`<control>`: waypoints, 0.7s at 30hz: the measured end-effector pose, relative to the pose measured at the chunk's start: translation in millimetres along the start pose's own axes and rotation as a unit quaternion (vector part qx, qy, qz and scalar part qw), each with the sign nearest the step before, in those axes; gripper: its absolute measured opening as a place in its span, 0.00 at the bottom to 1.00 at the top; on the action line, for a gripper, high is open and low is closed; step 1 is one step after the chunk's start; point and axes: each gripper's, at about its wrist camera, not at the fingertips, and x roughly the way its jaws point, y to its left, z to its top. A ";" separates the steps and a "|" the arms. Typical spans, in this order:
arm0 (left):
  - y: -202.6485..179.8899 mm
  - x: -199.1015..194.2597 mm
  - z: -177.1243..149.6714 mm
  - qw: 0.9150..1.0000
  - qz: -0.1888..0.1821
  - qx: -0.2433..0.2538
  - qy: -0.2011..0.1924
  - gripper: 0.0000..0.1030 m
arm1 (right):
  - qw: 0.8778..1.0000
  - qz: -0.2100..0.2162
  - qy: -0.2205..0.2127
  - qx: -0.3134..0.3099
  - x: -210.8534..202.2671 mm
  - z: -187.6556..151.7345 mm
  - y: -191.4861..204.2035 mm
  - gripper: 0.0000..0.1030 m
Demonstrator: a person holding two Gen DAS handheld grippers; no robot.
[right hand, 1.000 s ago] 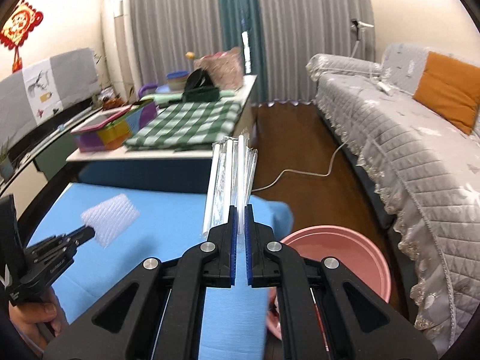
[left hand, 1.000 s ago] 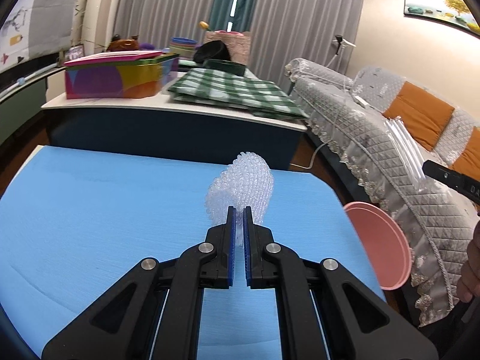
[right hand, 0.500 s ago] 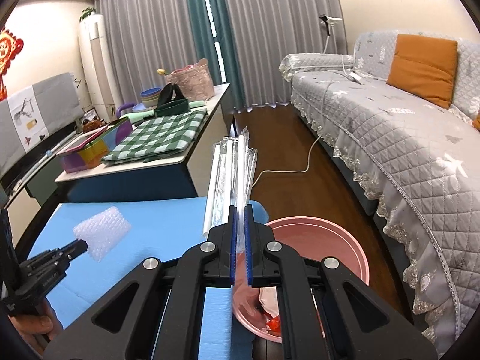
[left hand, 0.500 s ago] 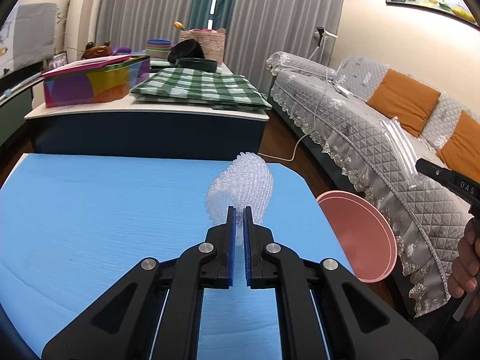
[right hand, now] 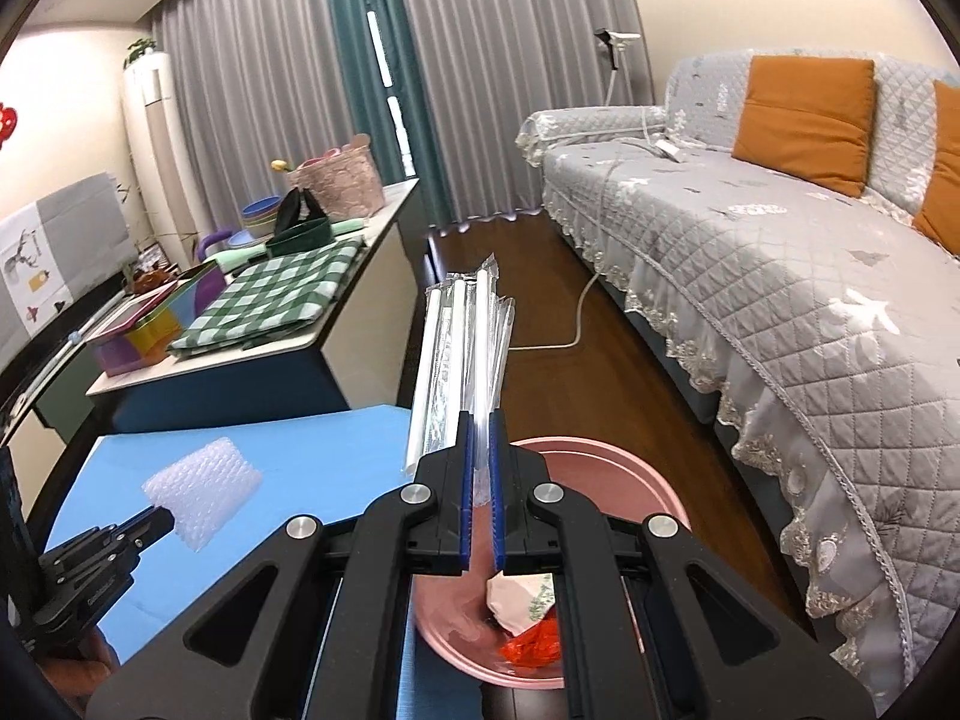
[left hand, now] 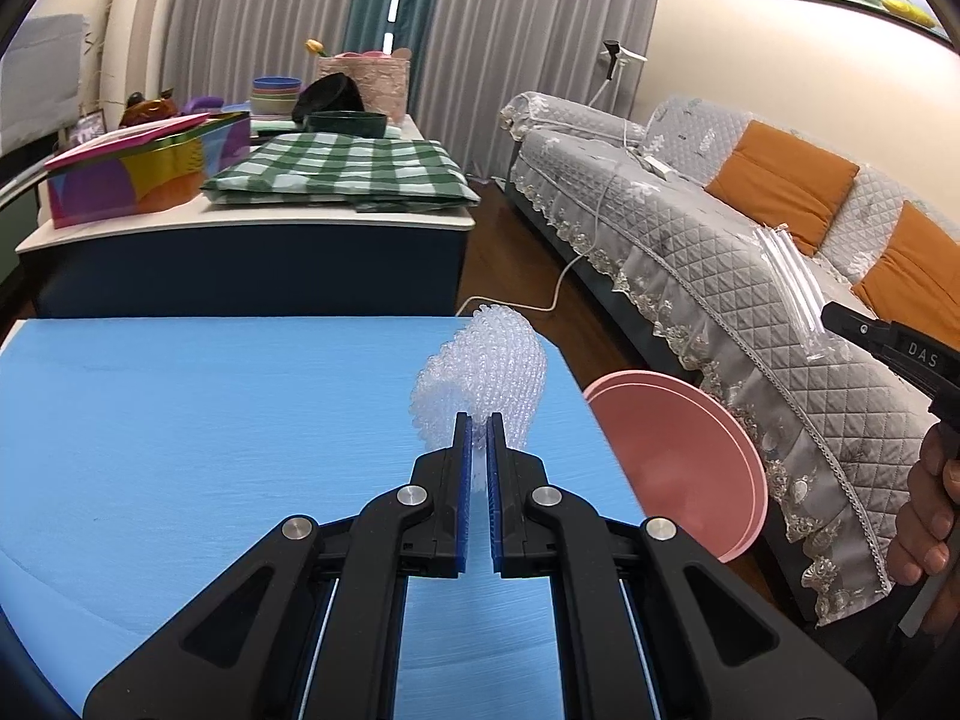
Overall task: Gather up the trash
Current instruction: 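Carry the bubble wrap and straws over the pink bin and open both tools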
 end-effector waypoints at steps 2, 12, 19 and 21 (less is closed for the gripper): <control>-7.1 2.2 0.9 1.000 -0.005 0.004 0.002 0.05 | 1.000 -0.007 0.001 0.009 0.8 0.6 -8.6 0.05; -45.9 21.4 5.7 0.999 -0.031 0.025 0.009 0.05 | 0.999 -0.025 0.008 0.031 8.0 -0.1 -32.8 0.05; -77.8 41.8 12.9 0.998 -0.053 0.040 0.014 0.05 | 0.999 -0.034 0.021 0.024 21.4 -2.5 -37.8 0.05; -88.7 50.9 13.3 0.997 -0.060 0.047 0.019 0.05 | 0.999 -0.035 0.023 0.023 24.0 -2.8 -39.4 0.05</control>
